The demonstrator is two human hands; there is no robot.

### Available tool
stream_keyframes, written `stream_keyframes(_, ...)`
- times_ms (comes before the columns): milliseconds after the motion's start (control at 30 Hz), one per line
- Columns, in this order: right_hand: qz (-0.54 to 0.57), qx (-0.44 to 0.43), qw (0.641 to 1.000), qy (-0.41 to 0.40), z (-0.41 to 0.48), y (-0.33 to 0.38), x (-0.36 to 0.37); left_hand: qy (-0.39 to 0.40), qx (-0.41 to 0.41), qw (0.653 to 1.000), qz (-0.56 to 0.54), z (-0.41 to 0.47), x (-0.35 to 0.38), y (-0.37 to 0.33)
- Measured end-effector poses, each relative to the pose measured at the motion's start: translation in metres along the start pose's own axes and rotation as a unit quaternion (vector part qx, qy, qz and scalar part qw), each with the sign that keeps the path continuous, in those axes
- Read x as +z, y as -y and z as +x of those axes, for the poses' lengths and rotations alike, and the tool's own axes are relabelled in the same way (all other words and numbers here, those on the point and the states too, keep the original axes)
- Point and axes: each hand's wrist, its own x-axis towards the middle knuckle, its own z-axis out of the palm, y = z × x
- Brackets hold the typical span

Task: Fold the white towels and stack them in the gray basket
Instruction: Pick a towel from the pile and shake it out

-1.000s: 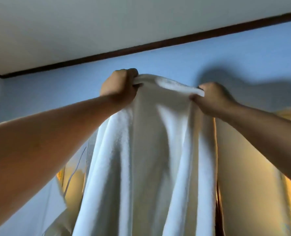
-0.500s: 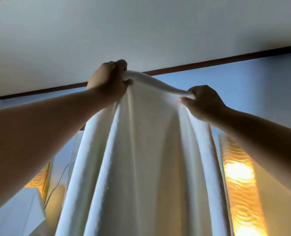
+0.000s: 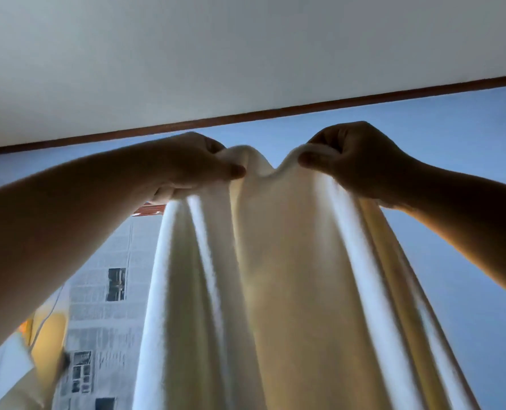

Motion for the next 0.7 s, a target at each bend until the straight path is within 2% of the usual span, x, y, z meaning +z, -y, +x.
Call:
stream_keyframes(67,-0.005,0.014,0.999,0.031,-0.029,0.011,-0.015,0.125,-0.025,0.989,-0.073,-0.032,0.012,-0.006)
stream_keyframes(133,0.006,0.038,0.997,0.060,-0.059,0.021,-0.024,0.213,-0.029,0.969,-0.120,-0.065,0.027,-0.005)
stream_keyframes(333,0.034,0.134,0.982,0.125,-0.160,0.032,-0.039,0.365,-0.050,0.867,-0.337,-0.154,0.099,0.036)
stream_keyframes(400,0.035,0.162,0.977,0.136,-0.194,0.029,-0.045,0.356,-0.073,0.864,-0.349,-0.179,0.128,0.042)
stream_keyframes(533,0.048,0.232,0.961,0.140,-0.244,0.021,-0.068,0.300,-0.112,0.880,-0.350,-0.215,0.172,0.022)
stream_keyframes(700,0.048,0.271,0.955,0.109,-0.278,0.013,-0.111,0.246,-0.090,0.882,-0.393,-0.230,0.188,-0.033)
